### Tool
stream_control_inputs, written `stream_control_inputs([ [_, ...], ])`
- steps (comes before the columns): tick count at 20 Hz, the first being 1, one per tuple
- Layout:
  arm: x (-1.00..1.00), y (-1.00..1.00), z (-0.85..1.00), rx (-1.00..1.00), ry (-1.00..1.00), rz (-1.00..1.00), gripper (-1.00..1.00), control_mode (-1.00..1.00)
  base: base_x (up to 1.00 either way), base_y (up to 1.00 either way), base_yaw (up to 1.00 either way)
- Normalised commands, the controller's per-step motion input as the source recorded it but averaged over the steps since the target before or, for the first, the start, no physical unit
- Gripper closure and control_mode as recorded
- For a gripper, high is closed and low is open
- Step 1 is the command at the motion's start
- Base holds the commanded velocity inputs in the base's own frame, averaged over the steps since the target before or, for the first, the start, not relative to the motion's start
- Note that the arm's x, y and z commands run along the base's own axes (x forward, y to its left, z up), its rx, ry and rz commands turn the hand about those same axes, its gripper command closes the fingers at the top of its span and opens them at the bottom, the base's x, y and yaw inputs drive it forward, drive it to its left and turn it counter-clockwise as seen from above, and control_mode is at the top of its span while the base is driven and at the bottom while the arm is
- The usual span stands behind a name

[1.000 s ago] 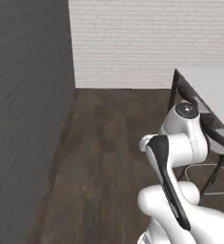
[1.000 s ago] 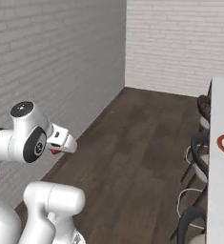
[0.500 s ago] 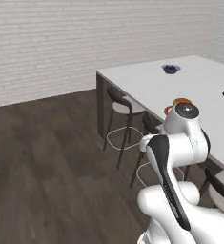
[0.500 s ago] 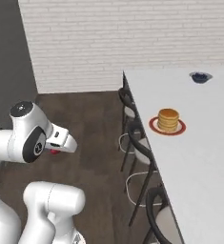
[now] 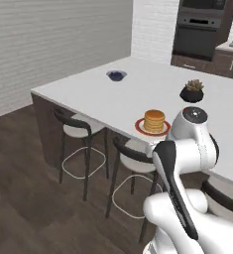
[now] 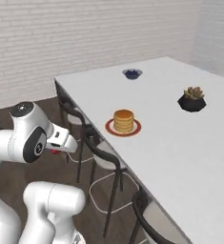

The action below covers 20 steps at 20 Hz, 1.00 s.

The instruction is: Take the strawberry from the fridge and place it on top of the pancake, located on the dining counter.

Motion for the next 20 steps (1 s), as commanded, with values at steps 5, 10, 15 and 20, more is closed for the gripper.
stream_control_inputs([
  [5, 0.00, 0.00, 0.00, 0.00, 0.00, 0.00, 1.00, 1.00, 0.64, 0.18, -0.74],
  [10, 0.00, 0.00, 0.00, 0.00, 0.00, 0.00, 1.00, 1.00, 0.59, 0.26, -0.77],
  [15, 0.00, 0.00, 0.00, 0.00, 0.00, 0.00, 1.00, 1.00, 0.35, 0.40, -0.63],
  [20, 0.00, 0.00, 0.00, 0.00, 0.00, 0.00, 1.00, 1.00, 0.19, 0.59, -0.42],
])
